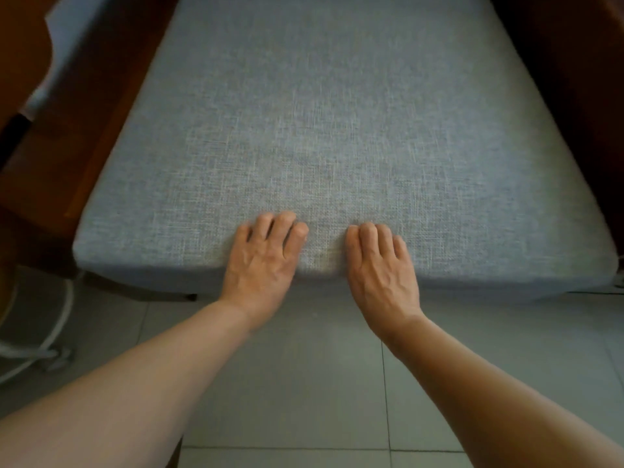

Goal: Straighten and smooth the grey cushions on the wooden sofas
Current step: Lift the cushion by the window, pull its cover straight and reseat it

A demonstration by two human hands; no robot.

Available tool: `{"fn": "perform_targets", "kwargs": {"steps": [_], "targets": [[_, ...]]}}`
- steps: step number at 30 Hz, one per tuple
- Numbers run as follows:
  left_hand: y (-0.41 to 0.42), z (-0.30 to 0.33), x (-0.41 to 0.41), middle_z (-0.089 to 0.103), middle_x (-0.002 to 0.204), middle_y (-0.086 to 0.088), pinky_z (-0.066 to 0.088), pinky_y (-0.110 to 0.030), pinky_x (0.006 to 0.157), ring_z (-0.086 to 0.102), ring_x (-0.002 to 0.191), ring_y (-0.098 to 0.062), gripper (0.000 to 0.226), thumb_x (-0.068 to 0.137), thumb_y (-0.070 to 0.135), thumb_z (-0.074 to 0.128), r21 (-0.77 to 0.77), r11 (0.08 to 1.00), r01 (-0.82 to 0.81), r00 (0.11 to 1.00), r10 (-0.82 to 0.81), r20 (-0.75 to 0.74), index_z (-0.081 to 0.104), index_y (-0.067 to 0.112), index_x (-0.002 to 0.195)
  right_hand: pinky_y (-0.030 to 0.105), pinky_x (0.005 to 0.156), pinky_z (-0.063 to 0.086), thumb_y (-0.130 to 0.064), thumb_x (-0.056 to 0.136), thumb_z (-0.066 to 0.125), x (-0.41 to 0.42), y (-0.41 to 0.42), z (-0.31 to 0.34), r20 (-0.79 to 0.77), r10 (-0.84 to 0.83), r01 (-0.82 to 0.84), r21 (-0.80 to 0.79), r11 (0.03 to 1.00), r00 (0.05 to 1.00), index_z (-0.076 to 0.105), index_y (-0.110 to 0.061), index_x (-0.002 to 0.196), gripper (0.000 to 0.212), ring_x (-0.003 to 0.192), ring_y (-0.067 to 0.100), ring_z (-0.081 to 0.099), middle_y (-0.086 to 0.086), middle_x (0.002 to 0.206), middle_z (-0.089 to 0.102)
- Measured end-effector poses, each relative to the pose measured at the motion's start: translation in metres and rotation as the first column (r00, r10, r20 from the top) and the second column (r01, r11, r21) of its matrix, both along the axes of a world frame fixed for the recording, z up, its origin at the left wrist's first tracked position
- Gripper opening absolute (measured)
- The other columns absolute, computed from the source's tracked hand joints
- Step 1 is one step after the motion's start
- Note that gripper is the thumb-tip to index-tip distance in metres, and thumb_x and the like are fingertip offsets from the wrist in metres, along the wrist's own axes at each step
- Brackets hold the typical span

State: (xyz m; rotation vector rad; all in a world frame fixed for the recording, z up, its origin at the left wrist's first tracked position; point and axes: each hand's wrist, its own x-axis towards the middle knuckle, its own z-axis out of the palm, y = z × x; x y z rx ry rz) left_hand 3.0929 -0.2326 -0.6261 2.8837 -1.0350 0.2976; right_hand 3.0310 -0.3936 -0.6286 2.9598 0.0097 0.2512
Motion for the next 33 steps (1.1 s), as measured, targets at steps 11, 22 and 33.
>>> {"fn": "perform_targets", "kwargs": {"steps": [11, 22, 33], "targets": [[-0.004, 0.0, 0.006, 0.048, 0.058, -0.007, 0.033, -0.028, 0.045, 0.049, 0.052, -0.025, 0.024, 0.068, -0.006, 0.035, -0.072, 0.975, 0.209, 0.974, -0.201, 0.102, 0.051, 0.01, 0.06, 0.024, 0.04, 0.022, 0.002, 0.07, 0.03, 0.007, -0.002, 0.004, 0.027, 0.12, -0.118, -0.055, 0.991, 0.992, 0.052, -0.009, 0.06, 0.026, 0.045, 0.024, 0.047, 0.008, 0.054, 0.047], [-0.024, 0.032, -0.007, 0.062, 0.105, -0.014, 0.042, -0.036, 0.068, 0.06, 0.1, -0.034, 0.03, 0.082, -0.009, 0.042, 0.219, 0.971, 0.094, 0.988, -0.064, -0.138, 0.059, 0.002, 0.105, 0.031, 0.062, 0.034, -0.008, 0.096, 0.034, 0.009, -0.007, 0.035, -0.334, 0.183, -0.216, -0.065, 0.974, 0.925, 0.054, -0.009, 0.107, 0.023, 0.095, 0.029, 0.063, 0.009, 0.108, 0.063], [-0.012, 0.051, -0.044, 0.063, 0.1, -0.011, 0.035, -0.031, 0.066, 0.06, 0.094, -0.029, 0.027, 0.082, -0.01, 0.044, 0.268, 0.956, 0.117, 0.98, -0.067, -0.19, 0.058, 0.008, 0.097, 0.03, 0.062, 0.032, -0.007, 0.091, 0.037, -0.028, -0.003, 0.047, -0.322, 0.275, -0.292, -0.004, 0.956, 0.906, 0.056, -0.01, 0.105, 0.023, 0.092, 0.029, 0.061, 0.007, 0.103, 0.063]]}}
